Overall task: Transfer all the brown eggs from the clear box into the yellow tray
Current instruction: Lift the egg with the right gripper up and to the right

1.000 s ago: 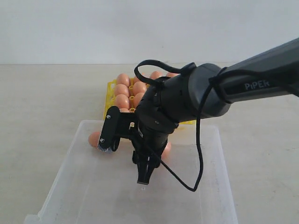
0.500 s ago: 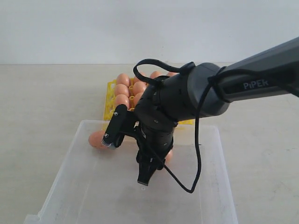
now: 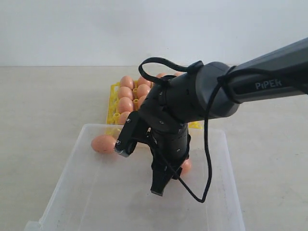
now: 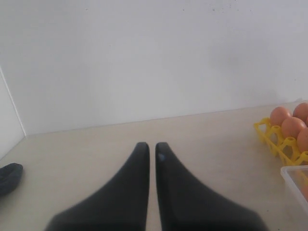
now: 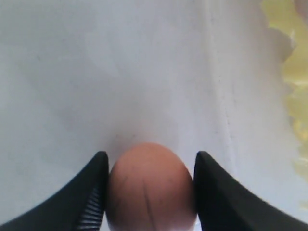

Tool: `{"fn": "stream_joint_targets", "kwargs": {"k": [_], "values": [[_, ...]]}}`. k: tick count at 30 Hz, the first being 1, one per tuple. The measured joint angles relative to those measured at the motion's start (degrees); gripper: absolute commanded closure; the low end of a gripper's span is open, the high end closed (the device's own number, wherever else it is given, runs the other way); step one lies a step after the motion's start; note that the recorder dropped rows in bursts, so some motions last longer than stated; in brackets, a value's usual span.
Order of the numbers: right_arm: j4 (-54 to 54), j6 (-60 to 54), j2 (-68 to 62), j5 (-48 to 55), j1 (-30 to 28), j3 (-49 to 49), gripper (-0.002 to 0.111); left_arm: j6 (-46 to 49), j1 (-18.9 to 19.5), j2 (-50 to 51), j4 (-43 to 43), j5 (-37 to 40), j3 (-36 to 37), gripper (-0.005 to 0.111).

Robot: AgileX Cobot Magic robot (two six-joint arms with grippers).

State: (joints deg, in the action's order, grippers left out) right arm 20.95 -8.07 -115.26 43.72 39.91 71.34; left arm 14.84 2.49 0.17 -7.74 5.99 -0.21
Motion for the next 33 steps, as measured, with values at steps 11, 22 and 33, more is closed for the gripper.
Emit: {"fn": "stream_joint_targets", "kwargs": {"k": [11,22,33], "values": [[-31.9,-5.8,10.9,-8.8,-0.1,-0.9,0.108,0.0,0.0,0.0,0.0,0.0,0.0,0.103],[-97.9,-50.6,22.0,-14.2,-9.8,-16.7,0.108,0.0,0.0,0.0,0.0,0.0,0.0,0.103],[-120.0,-81.7,31.4,3.8,-35.2,-32.2,0.108,0.0,0.0,0.0,0.0,0.0,0.0,0.103]]}}
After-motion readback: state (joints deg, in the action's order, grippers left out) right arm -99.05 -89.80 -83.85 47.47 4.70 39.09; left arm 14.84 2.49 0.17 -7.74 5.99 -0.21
